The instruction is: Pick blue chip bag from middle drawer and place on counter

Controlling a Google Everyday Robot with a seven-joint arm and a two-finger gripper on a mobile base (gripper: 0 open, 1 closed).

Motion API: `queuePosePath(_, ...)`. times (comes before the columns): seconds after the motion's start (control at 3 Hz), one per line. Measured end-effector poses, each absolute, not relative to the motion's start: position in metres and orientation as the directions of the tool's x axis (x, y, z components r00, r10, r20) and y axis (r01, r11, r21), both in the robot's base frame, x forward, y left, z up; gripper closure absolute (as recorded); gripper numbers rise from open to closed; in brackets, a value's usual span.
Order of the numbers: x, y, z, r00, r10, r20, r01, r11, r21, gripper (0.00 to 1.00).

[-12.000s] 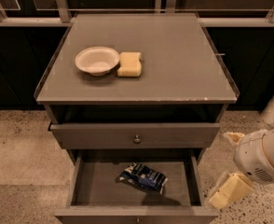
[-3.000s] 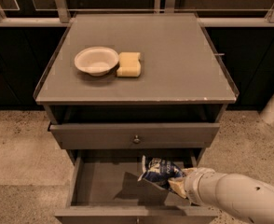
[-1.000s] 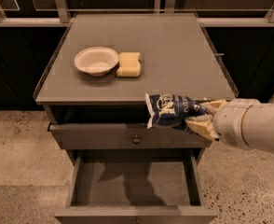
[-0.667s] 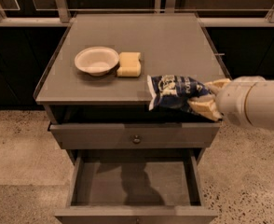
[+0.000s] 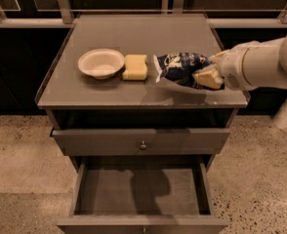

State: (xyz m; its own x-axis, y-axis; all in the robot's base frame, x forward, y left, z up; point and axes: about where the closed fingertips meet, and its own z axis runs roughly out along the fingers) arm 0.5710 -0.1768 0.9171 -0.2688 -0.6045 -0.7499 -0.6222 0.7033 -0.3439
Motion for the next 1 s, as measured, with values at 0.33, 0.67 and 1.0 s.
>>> queuePosePath(0.33,0.613,-0.181,0.909,-0.285,-0.586,-0.758,-0.618,0.717,-0.322,1.00)
queuePosePath(0.67,0.645,-0.193,0.894,-0.320,-0.570,-0.757,-0.598,0.741,-0.305,1.00)
queuePosePath(1.0,0.647,-0.193,0.893,-0.324,-0.568,-0.757,-0.597,0.743,-0.303,0.80)
